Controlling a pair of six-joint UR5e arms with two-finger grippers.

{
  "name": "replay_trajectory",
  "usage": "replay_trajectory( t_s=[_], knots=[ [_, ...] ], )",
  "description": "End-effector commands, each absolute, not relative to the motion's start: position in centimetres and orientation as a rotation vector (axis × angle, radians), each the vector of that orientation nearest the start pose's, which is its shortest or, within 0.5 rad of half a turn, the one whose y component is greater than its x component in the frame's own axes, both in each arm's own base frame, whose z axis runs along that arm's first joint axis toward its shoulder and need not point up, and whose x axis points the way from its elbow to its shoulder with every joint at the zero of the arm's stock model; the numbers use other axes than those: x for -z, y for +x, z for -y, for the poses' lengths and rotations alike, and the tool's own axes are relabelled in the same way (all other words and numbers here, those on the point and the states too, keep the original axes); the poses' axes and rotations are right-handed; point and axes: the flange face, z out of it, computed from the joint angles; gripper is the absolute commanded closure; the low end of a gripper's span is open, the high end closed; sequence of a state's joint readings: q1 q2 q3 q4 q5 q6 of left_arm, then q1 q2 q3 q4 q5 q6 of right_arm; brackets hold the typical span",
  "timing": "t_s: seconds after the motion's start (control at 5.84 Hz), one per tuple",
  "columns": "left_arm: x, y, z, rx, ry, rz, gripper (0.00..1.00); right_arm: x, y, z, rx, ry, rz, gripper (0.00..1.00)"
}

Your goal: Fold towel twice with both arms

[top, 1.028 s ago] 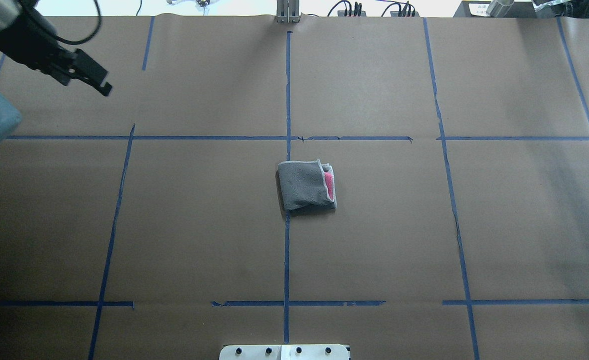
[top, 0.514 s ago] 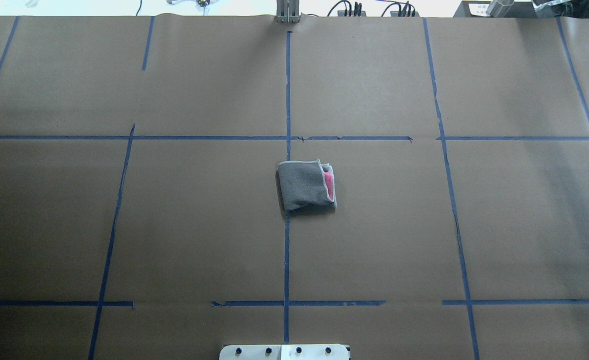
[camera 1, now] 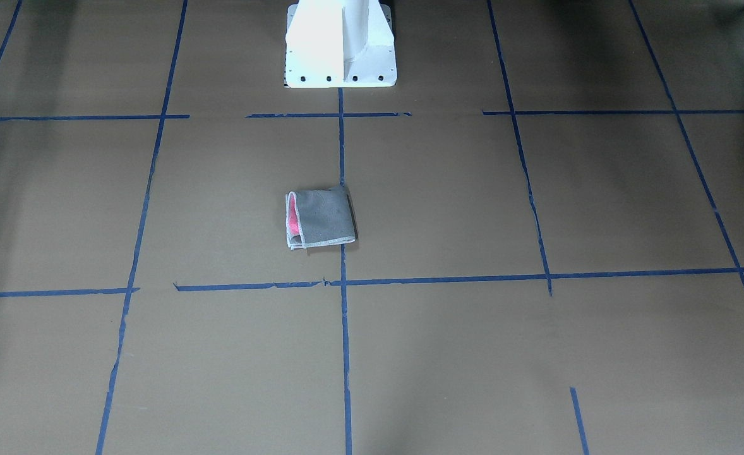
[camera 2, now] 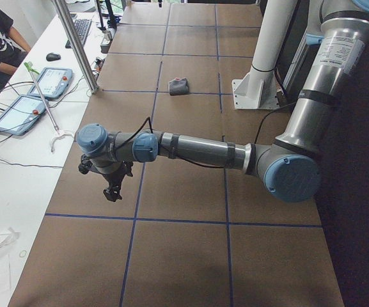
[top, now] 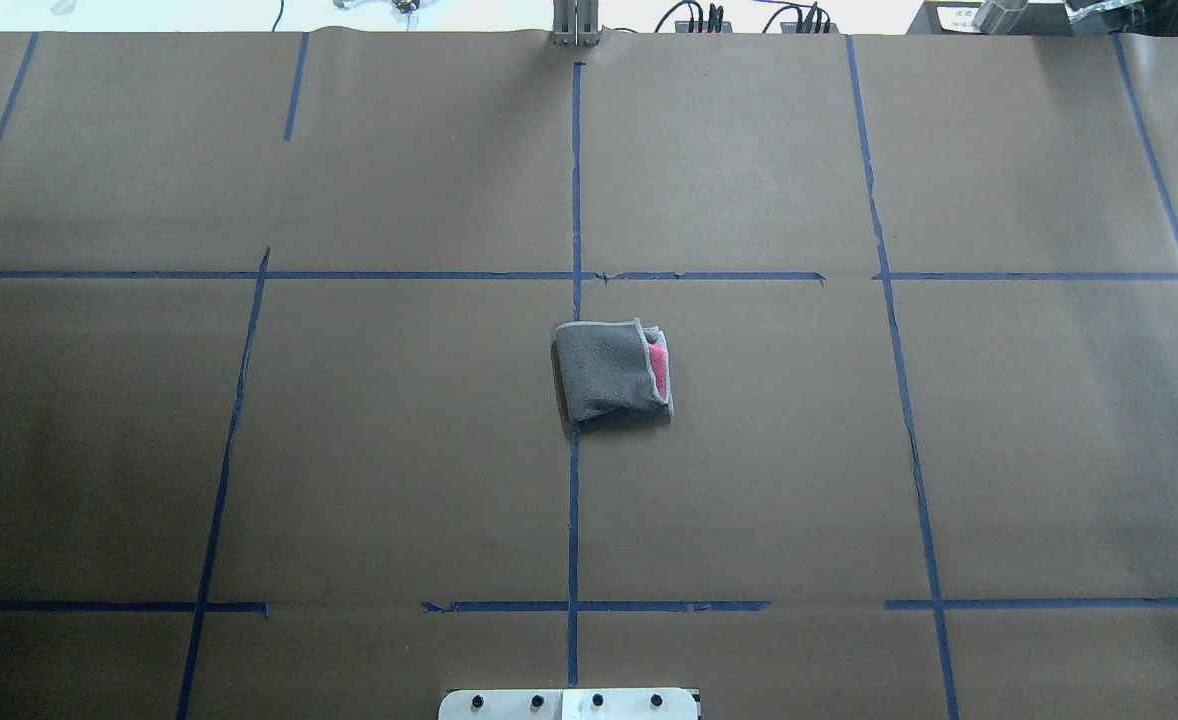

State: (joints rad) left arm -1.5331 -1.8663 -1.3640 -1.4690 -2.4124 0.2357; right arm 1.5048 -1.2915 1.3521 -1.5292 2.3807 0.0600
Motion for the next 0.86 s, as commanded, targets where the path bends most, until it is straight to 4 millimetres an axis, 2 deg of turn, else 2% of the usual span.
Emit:
replay_trajectory(
  t_s=[0.0, 0.17, 0.34, 0.51, 0.69],
  knots=[
    [-63.0, -4.2, 61.1, -0.233, 0.051, -0.839, 0.0, -57.2, 4.6, 58.5, 0.045, 0.025, 0.81, 0.0],
    [-64.4, -4.3, 60.7, -0.224, 0.028, -0.839, 0.0, -58.7, 5.9, 53.2, 0.053, 0.018, 0.802, 0.0],
    [-65.3, -4.9, 60.1, -0.209, 0.019, -0.839, 0.0, -58.6, 6.1, 50.9, 0.072, 0.029, 0.799, 0.0],
    [-68.1, -6.0, 57.6, -0.204, 0.0, -0.841, 0.0, -58.7, 6.1, 50.8, 0.071, 0.027, 0.799, 0.0],
    [-71.1, -8.3, 54.2, -0.223, 0.007, -0.848, 0.0, -58.7, 6.1, 50.9, 0.073, 0.027, 0.796, 0.0]
  ],
)
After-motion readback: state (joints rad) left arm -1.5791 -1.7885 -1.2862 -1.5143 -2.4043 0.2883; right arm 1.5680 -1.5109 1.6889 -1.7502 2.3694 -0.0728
